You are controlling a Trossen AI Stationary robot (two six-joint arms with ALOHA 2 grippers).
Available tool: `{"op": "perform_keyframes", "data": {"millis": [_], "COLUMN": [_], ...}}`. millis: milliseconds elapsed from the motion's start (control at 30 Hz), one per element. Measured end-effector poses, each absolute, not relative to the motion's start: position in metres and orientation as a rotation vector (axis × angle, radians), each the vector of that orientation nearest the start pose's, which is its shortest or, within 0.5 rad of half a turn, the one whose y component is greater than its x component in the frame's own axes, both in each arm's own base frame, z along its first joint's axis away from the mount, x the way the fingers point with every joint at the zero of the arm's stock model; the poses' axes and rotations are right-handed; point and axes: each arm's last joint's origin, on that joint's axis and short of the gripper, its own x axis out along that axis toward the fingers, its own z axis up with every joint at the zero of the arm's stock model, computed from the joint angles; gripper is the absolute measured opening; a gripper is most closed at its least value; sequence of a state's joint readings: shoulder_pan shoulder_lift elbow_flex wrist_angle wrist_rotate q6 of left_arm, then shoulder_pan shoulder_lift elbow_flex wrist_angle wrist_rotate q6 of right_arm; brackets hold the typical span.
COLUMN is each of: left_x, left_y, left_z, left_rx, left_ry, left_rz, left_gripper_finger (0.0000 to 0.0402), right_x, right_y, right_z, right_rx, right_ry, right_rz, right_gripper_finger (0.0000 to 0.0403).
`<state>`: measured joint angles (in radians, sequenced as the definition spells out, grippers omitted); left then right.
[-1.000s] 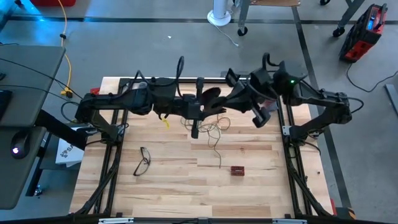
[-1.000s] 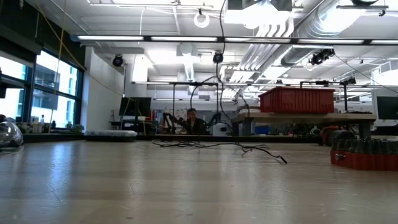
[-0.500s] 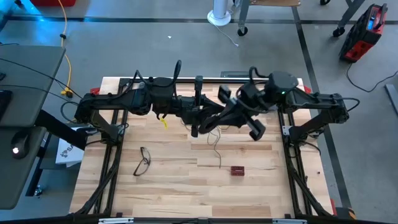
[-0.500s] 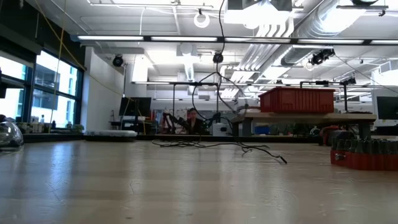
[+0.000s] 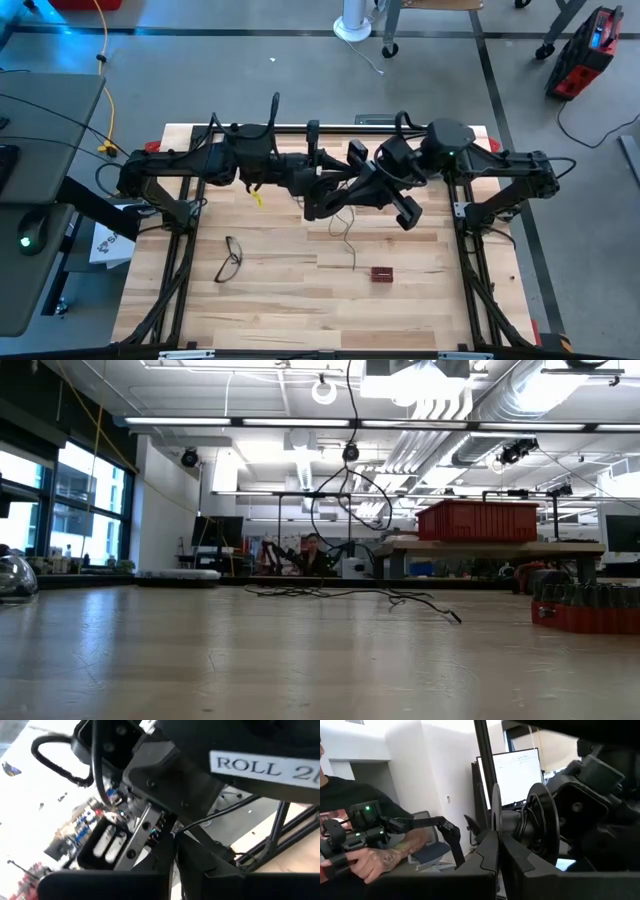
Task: Coil cords
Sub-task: Coil the black wire into the spool
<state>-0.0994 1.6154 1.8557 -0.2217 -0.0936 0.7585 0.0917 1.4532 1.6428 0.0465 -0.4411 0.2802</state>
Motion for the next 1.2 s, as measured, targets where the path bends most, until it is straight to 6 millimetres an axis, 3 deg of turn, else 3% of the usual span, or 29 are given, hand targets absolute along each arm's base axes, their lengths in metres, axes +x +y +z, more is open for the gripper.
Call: {"op": "perform_keyframes", "data": {"millis": [533, 833, 1200], "left_x": [0.344, 0.347, 0.341], "left_y": [-0.023, -0.013, -0.009], "left_z": [0.478, 0.470, 0.468], "left_rx": [0.513, 0.422, 0.486], "left_ry": [0.096, 0.153, 0.212], "left_rz": [-0.034, -0.068, -0.019], "left_gripper_finger": [0.0086, 0.0090, 0.0090], "right_x": [0.305, 0.299, 0.285], "right_y": [0.027, 0.023, 0.022], "right_z": [0.500, 0.505, 0.511], "right_rx": [0.215, 0.191, 0.157], "right_ry": [-0.220, -0.254, -0.251], "right_rz": [0.599, 0.605, 0.603], "right_gripper_finger": [0.0000, 0.0000, 0.0000]}}
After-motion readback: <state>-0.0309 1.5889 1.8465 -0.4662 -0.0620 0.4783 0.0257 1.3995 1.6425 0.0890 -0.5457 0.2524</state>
